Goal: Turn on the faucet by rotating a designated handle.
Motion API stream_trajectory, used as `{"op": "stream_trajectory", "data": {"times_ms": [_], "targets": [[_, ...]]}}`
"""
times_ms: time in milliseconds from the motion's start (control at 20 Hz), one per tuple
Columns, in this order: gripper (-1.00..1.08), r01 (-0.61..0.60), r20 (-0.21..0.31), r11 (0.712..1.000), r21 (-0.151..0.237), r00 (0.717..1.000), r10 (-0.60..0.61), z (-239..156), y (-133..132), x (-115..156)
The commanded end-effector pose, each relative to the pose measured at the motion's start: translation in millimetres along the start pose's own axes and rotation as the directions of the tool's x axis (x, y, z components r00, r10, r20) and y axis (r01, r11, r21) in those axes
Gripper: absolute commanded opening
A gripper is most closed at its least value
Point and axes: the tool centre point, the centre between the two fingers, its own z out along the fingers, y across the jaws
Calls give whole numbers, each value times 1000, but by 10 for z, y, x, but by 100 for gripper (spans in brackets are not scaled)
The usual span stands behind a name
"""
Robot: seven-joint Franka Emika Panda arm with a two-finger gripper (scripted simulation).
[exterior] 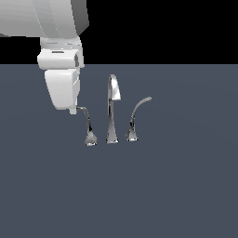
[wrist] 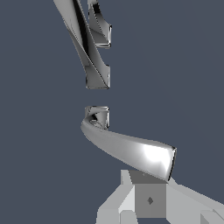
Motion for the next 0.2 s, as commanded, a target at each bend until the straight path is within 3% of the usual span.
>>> {"op": "stream_trajectory", "data": {"times_ms": [0,150], "targets": [[-100,-25,-6,1000,-4,1000,25,-8,63,228],[-100,-26,-6,1000,-4,1000,26,-10,103,305]]}}
